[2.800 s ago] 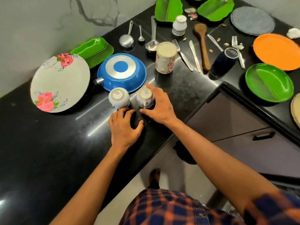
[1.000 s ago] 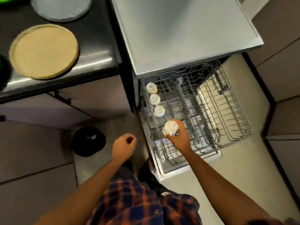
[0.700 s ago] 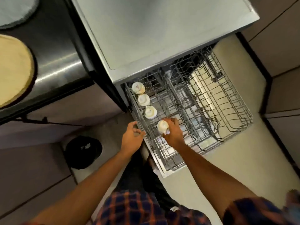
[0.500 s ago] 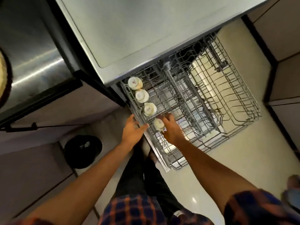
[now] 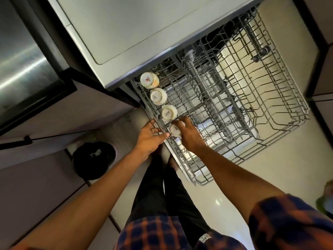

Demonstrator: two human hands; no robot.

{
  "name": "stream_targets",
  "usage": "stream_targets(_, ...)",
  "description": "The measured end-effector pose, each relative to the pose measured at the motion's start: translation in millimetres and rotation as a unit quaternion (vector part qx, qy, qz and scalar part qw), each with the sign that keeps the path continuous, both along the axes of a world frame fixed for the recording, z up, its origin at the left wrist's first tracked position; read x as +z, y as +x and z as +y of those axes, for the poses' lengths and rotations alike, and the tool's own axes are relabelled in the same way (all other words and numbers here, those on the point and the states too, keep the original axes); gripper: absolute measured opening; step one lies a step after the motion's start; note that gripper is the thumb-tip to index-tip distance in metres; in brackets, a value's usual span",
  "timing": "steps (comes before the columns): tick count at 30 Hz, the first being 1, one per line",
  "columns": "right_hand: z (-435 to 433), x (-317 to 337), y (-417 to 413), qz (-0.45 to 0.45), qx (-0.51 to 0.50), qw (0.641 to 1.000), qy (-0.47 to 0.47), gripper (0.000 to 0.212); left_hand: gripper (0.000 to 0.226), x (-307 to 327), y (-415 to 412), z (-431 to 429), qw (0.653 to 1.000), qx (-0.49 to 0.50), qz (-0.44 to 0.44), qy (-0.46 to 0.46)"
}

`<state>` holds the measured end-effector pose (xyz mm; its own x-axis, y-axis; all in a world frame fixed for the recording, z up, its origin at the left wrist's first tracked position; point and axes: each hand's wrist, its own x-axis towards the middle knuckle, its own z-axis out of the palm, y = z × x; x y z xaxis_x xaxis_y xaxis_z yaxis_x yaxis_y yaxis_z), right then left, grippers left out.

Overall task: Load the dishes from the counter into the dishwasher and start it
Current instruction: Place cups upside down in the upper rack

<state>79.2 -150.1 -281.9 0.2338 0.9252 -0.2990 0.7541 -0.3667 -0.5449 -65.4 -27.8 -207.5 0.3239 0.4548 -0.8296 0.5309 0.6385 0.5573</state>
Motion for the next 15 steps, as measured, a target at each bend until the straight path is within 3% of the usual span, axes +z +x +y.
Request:
stream_targets(11, -0.2, 3.9, 3.6, 0.020, 0.013, 1.000, -0.011, 0.086, 0.069, 2.8, -3.1, 0.0, 1.000, 0.019, -0.005, -0.005)
stream_targets(15, 1.4, 26.8, 0.8, 0.040, -0.088, 0.994, 0.049, 0.060, 0.063, 4.3, -6.3, -5.9, 0.999, 0.005, 0.011, 0.052)
